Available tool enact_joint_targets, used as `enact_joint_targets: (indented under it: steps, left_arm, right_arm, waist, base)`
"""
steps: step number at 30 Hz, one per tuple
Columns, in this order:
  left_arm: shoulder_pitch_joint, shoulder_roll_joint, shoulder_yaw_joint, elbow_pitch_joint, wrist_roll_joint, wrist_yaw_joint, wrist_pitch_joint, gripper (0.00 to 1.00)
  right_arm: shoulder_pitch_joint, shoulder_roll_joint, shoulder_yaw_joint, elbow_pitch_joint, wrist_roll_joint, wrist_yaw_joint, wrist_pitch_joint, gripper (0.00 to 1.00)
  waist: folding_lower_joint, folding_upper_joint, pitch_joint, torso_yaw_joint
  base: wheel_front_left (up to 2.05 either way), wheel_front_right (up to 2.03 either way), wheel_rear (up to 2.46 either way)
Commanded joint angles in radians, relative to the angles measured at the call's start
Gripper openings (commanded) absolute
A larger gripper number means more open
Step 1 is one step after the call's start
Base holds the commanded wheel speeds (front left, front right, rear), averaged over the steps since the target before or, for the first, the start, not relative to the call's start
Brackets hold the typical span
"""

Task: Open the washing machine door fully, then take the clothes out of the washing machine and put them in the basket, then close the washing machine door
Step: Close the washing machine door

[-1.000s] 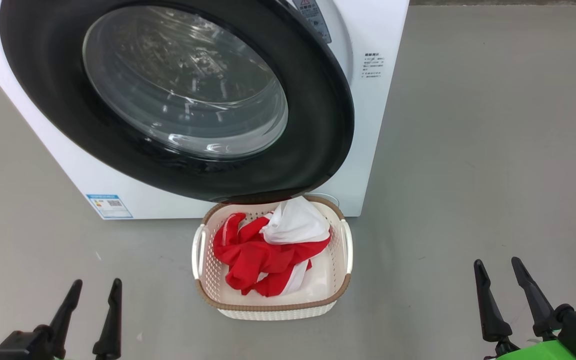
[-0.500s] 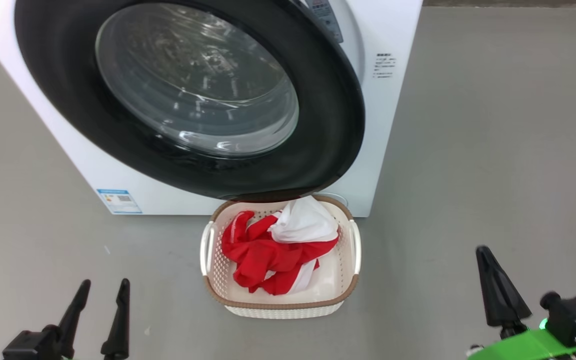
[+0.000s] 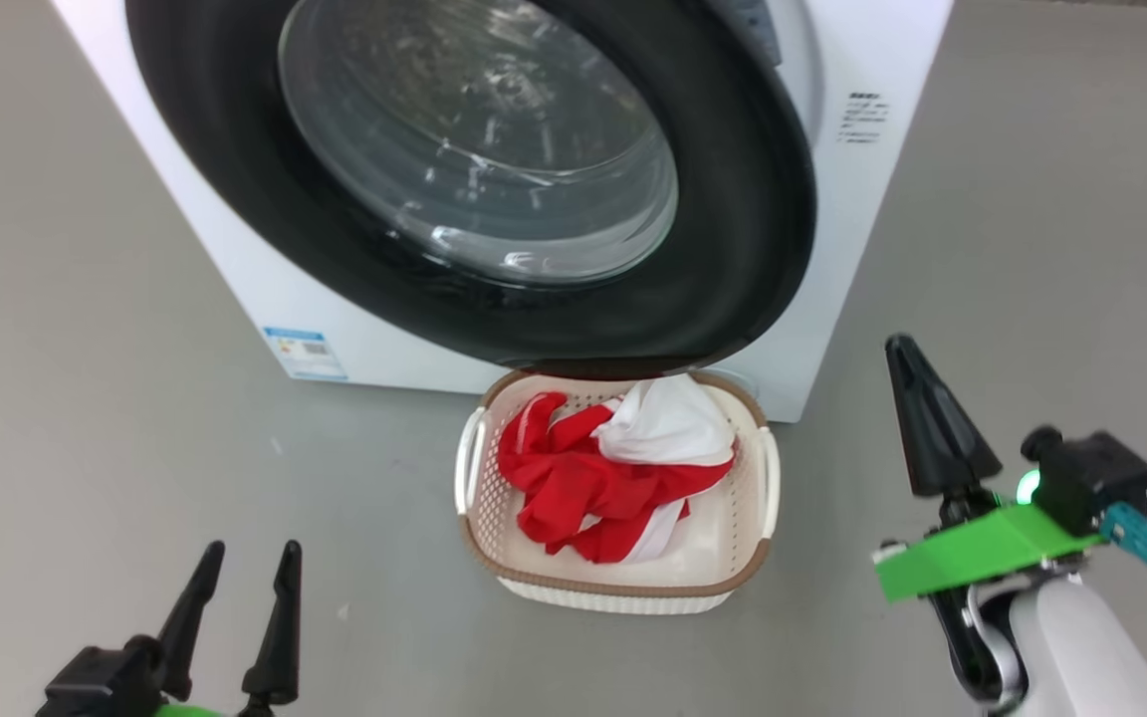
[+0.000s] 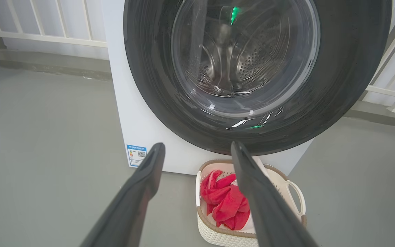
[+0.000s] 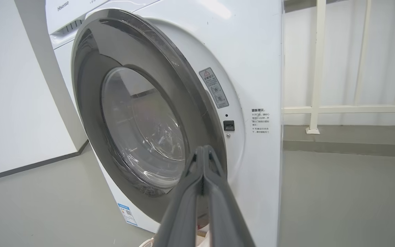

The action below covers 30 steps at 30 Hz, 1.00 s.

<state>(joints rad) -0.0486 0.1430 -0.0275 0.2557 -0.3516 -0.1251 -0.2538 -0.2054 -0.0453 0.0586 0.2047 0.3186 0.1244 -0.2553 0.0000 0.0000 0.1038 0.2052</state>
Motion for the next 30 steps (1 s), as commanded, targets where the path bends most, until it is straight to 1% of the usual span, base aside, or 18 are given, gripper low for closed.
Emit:
enact_joint_targets:
  steps: [1, 8, 16, 23, 30]
  left_arm:
    - [-0.044, 0.012, 0.031, -0.03, -0.004, -0.006, -0.008, 1.0]
    - [-0.075, -0.005, 0.014, -0.039, -0.012, -0.006, -0.008, 1.0]
    - [-0.126, -0.024, -0.002, -0.045, -0.026, -0.006, -0.008, 1.0]
    - [-0.167, -0.04, -0.016, -0.045, -0.041, -0.006, -0.008, 1.0]
    - [-0.189, -0.045, -0.022, -0.045, -0.049, -0.006, -0.008, 1.0]
  right_arm:
    - [-0.05, -0.005, 0.028, -0.013, 0.009, 0.006, -0.006, 0.0]
    - [-0.161, -0.005, 0.022, 0.047, 0.0, 0.006, -0.006, 0.0]
    - [-0.28, -0.005, 0.008, 0.115, -0.025, 0.006, -0.006, 0.0]
    - [-0.371, -0.005, -0.02, 0.169, -0.045, 0.006, -0.006, 0.0]
    - [-0.428, -0.005, -0.038, 0.195, -0.059, 0.006, -0.006, 0.0]
  waist:
    - [0.0, 0.0, 0.027, 0.028]
    - [0.0, 0.0, 0.075, 0.074]
    - [0.0, 0.0, 0.147, 0.107]
    - [0.0, 0.0, 0.205, 0.126]
    - [0.0, 0.0, 0.237, 0.136]
  base:
    - [0.0, 0.0, 0.0]
    - [0.0, 0.0, 0.0]
    - [0.0, 0.0, 0.0]
    - [0.0, 0.0, 0.0]
    - [0.0, 0.0, 0.0]
